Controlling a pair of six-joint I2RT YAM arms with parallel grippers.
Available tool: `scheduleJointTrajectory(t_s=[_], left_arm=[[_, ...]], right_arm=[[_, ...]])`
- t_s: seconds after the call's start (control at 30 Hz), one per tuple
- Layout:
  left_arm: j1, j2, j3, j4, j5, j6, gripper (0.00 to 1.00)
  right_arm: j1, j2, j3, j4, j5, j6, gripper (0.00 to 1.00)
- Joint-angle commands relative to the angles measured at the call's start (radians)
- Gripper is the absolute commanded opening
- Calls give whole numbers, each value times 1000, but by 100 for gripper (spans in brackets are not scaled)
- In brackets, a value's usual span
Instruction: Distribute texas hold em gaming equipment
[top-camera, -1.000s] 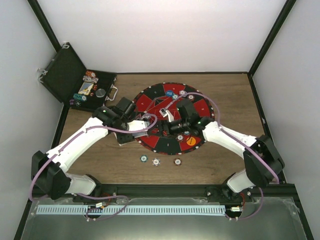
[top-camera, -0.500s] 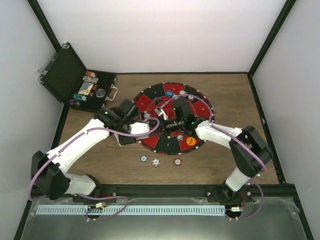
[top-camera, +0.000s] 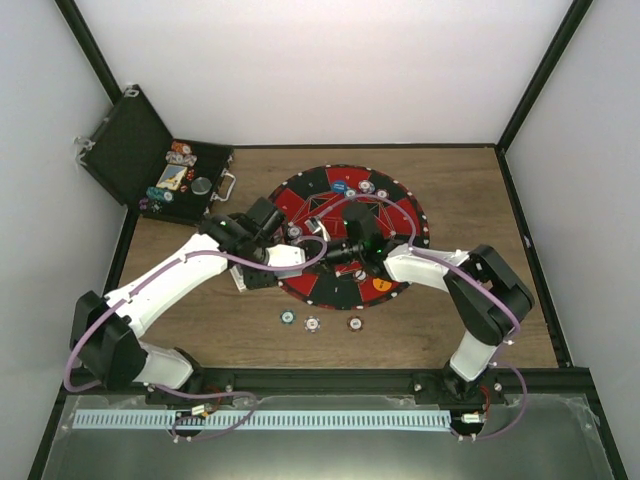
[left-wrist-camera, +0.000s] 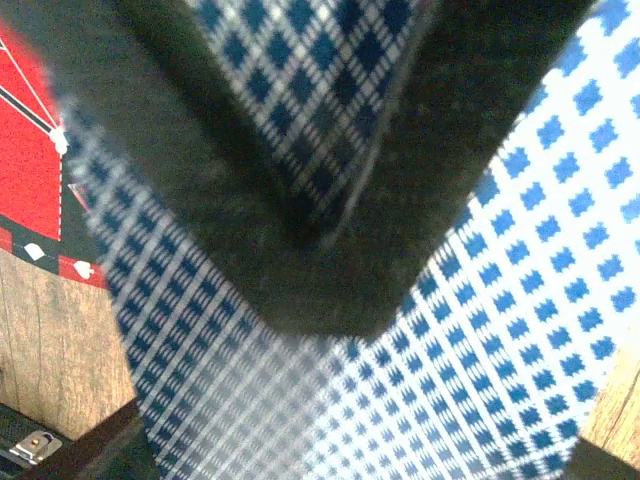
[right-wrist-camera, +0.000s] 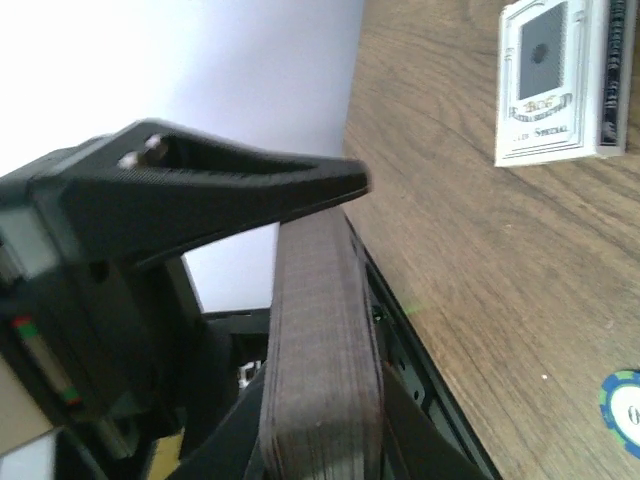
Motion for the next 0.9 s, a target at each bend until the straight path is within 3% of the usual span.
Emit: scheduleJointTrajectory(t_s=[0.0, 0.23, 0.47, 0.87], left_arm=[[-12, 16, 36, 95, 54, -29, 96], [45, -13, 74, 63, 241, -64, 100], [178, -60, 62, 0, 496, -27, 100], [220, -160, 35, 50, 531, -19, 100]], right_arm=[[30, -33, 6, 118, -61, 20, 11], [20, -67, -2, 103, -78, 21, 1], [-9, -121, 0, 48, -93, -15, 1], [-36, -178, -18, -57, -88, -91, 1]])
